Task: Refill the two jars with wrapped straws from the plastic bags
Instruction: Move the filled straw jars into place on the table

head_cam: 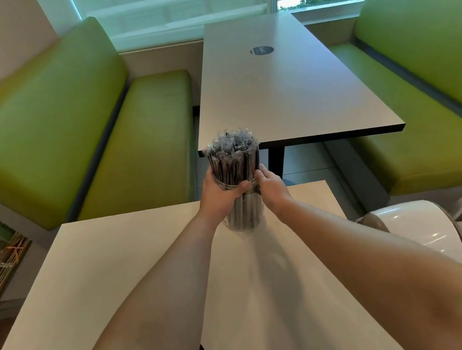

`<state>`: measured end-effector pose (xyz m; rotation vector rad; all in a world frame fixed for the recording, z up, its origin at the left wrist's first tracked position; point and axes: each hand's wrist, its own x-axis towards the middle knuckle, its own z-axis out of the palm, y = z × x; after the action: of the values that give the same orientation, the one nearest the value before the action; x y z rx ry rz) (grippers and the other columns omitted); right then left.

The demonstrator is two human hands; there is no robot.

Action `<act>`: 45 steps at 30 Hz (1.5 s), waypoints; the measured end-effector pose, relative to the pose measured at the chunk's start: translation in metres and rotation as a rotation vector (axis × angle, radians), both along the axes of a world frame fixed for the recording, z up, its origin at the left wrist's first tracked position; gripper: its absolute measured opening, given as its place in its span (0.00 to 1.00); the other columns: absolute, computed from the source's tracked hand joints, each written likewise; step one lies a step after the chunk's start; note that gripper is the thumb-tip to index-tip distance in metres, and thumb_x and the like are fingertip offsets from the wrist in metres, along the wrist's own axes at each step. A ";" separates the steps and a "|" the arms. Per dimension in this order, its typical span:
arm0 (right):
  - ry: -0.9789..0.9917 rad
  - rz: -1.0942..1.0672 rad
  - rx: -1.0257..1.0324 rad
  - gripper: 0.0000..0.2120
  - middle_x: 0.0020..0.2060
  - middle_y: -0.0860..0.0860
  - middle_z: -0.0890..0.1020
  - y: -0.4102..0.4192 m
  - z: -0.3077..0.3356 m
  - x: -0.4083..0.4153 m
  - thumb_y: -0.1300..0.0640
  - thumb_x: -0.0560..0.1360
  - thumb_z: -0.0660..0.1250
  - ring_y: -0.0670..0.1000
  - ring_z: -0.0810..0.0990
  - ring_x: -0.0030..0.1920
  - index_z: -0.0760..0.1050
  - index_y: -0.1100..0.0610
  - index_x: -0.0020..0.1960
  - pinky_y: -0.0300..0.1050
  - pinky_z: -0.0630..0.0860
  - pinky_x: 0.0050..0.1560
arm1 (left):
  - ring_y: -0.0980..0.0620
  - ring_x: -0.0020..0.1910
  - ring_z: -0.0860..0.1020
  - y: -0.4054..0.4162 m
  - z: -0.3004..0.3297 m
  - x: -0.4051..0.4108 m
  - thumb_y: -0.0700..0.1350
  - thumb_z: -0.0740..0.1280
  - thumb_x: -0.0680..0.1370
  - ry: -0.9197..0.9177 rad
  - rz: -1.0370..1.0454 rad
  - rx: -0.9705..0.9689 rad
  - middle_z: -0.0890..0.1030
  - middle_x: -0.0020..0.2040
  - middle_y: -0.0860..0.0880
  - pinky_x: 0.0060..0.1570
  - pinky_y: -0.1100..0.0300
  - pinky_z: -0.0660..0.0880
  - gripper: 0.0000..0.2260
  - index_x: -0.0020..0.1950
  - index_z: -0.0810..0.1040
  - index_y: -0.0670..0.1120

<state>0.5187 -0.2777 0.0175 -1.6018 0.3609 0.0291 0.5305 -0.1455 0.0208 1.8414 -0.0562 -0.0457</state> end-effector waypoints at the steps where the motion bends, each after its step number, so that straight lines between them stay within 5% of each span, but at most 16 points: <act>1: -0.004 -0.003 -0.004 0.22 0.76 0.50 0.63 0.000 0.000 -0.001 0.54 0.84 0.53 0.51 0.60 0.76 0.58 0.56 0.77 0.50 0.57 0.76 | 0.56 0.56 0.77 0.000 0.001 0.000 0.38 0.78 0.69 0.001 -0.016 -0.011 0.78 0.55 0.54 0.59 0.61 0.72 0.29 0.66 0.70 0.47; 4: -0.004 -0.003 -0.031 0.23 0.76 0.51 0.62 0.002 0.000 -0.002 0.54 0.84 0.53 0.51 0.59 0.76 0.57 0.57 0.78 0.50 0.56 0.77 | 0.58 0.55 0.74 0.001 0.003 -0.001 0.36 0.76 0.71 0.016 -0.046 -0.014 0.76 0.56 0.54 0.48 0.77 0.70 0.32 0.71 0.65 0.45; 7: 0.005 0.010 -0.056 0.23 0.76 0.51 0.62 0.004 0.003 -0.003 0.54 0.85 0.52 0.51 0.59 0.77 0.57 0.57 0.78 0.50 0.55 0.77 | 0.57 0.55 0.75 0.002 0.005 0.000 0.36 0.75 0.72 0.034 -0.051 0.002 0.76 0.56 0.52 0.43 0.80 0.70 0.32 0.72 0.65 0.44; 9: 0.024 0.014 -0.061 0.23 0.77 0.51 0.61 0.004 0.005 -0.004 0.54 0.85 0.52 0.51 0.59 0.77 0.56 0.56 0.78 0.49 0.55 0.77 | 0.55 0.58 0.76 0.003 0.006 0.000 0.39 0.76 0.71 0.063 -0.054 0.027 0.78 0.58 0.52 0.51 0.76 0.71 0.35 0.73 0.63 0.43; 12: 0.053 0.026 -0.091 0.23 0.77 0.51 0.60 0.003 0.011 -0.007 0.53 0.85 0.50 0.51 0.58 0.77 0.54 0.56 0.79 0.47 0.54 0.76 | 0.53 0.64 0.75 0.006 0.004 0.004 0.49 0.79 0.68 0.123 -0.042 0.088 0.78 0.64 0.51 0.67 0.56 0.69 0.46 0.78 0.57 0.44; 16: 0.066 0.028 -0.133 0.24 0.78 0.51 0.58 0.001 0.018 -0.019 0.52 0.85 0.49 0.52 0.56 0.77 0.52 0.56 0.79 0.46 0.54 0.74 | 0.49 0.68 0.73 0.014 -0.020 0.023 0.74 0.75 0.51 0.157 0.038 0.189 0.76 0.67 0.50 0.67 0.46 0.70 0.62 0.76 0.59 0.44; 18: 0.073 0.024 -0.149 0.24 0.78 0.52 0.58 0.002 0.021 -0.029 0.51 0.85 0.49 0.52 0.56 0.77 0.53 0.57 0.79 0.46 0.54 0.74 | 0.46 0.71 0.69 0.015 -0.021 0.020 0.76 0.73 0.51 0.178 0.049 0.209 0.73 0.71 0.48 0.69 0.44 0.68 0.65 0.78 0.54 0.45; 20: 0.079 0.026 -0.178 0.24 0.77 0.52 0.59 0.001 0.024 -0.042 0.51 0.85 0.50 0.52 0.57 0.77 0.54 0.57 0.79 0.47 0.54 0.74 | 0.45 0.73 0.66 0.014 -0.005 0.000 0.71 0.73 0.58 0.186 0.046 0.243 0.69 0.74 0.47 0.70 0.44 0.66 0.59 0.79 0.52 0.44; 26: 0.083 0.076 -0.287 0.22 0.74 0.52 0.67 0.011 0.038 -0.094 0.50 0.84 0.51 0.53 0.64 0.74 0.62 0.54 0.76 0.47 0.60 0.71 | 0.45 0.69 0.71 0.013 0.044 -0.082 0.51 0.67 0.79 0.139 0.043 0.306 0.73 0.70 0.46 0.64 0.54 0.67 0.24 0.73 0.68 0.45; 37: 0.067 0.086 -0.380 0.20 0.66 0.57 0.75 0.069 0.073 -0.246 0.49 0.84 0.53 0.57 0.72 0.65 0.70 0.57 0.71 0.43 0.66 0.54 | 0.47 0.66 0.73 0.063 0.073 -0.239 0.52 0.64 0.80 0.132 0.023 0.286 0.74 0.69 0.47 0.61 0.55 0.70 0.23 0.73 0.69 0.46; 45: 0.012 0.107 -0.370 0.18 0.65 0.54 0.77 0.105 0.083 -0.347 0.54 0.83 0.57 0.53 0.74 0.65 0.72 0.59 0.69 0.42 0.67 0.58 | 0.54 0.55 0.76 0.106 0.068 -0.339 0.53 0.64 0.80 0.124 0.037 0.249 0.80 0.59 0.51 0.56 0.57 0.73 0.13 0.62 0.76 0.50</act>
<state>0.1721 -0.1730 0.1006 -1.9871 0.3015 0.0565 0.1911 -0.0394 0.0891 2.0839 0.0740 -0.1467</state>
